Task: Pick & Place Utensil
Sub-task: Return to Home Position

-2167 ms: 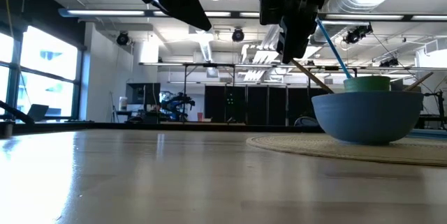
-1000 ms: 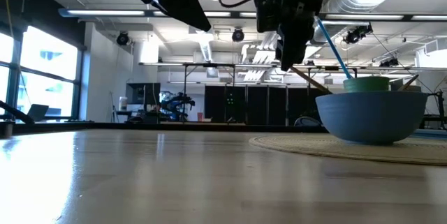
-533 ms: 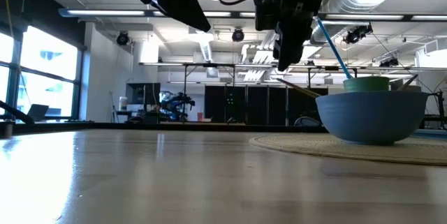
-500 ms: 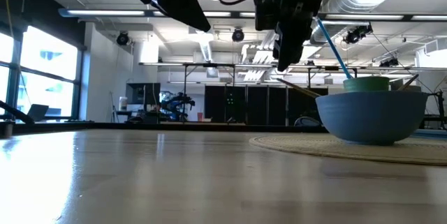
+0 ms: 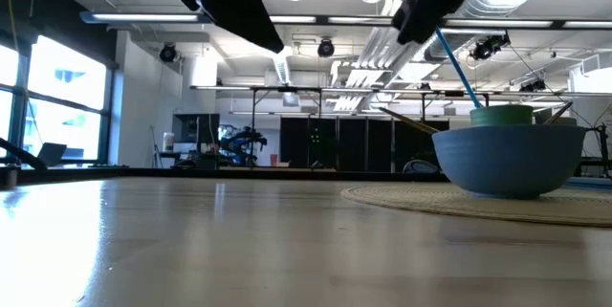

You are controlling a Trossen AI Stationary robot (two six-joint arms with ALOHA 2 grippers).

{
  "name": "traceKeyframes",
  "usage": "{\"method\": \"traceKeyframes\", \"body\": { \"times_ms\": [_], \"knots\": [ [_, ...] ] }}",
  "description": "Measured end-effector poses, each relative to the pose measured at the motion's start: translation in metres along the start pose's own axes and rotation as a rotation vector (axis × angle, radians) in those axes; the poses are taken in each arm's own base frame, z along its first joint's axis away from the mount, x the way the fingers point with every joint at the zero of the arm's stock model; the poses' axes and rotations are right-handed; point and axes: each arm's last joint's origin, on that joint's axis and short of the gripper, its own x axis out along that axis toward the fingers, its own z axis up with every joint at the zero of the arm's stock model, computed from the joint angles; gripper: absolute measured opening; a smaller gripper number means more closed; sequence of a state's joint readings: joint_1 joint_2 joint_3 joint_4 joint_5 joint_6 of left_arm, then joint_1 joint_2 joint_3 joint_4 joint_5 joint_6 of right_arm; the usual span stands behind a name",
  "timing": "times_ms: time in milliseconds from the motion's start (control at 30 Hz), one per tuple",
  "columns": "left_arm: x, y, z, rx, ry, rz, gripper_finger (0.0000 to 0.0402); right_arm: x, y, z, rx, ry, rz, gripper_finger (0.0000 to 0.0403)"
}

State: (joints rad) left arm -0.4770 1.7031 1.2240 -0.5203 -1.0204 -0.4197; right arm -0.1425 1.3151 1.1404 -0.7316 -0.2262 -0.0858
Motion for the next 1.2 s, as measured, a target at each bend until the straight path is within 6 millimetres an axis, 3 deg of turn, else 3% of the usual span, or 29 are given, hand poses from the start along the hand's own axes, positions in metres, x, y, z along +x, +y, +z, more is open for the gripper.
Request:
{"method": "traceKeyframes", "body": {
  "times_ms": [200,433,600,733,867,1033,1200],
  "knots": [
    [0.002,-0.004,0.009,-0.033,-0.028,-0.092,0.0170,-0.018,0.030,-0.042,-0.016,-0.184,0.053,0.0006],
    [0.024,-0.005,0.020,-0.067,-0.115,-0.317,0.0170,-0.053,0.050,-0.080,-0.133,-0.495,0.052,0.0008],
    [0.038,-0.002,0.019,-0.086,-0.196,-0.418,0.0169,-0.051,0.048,-0.111,-0.160,-0.658,0.052,0.0001],
    [0.049,0.004,0.011,-0.052,-0.177,-0.388,0.0169,-0.042,0.046,-0.130,-0.129,-0.726,0.070,0.0006],
    [0.058,0.023,0.009,-0.073,-0.160,-0.355,0.0169,-0.040,0.045,-0.142,-0.127,-0.752,0.103,0.0009],
    [0.056,0.057,0.003,-0.093,-0.077,-0.236,0.0169,-0.056,0.047,-0.148,-0.135,-0.805,0.115,0.0002],
    [0.055,0.081,-0.009,-0.187,-0.139,-0.247,0.0169,-0.061,0.046,-0.161,-0.160,-0.816,0.091,0.0003]
  ]
}}
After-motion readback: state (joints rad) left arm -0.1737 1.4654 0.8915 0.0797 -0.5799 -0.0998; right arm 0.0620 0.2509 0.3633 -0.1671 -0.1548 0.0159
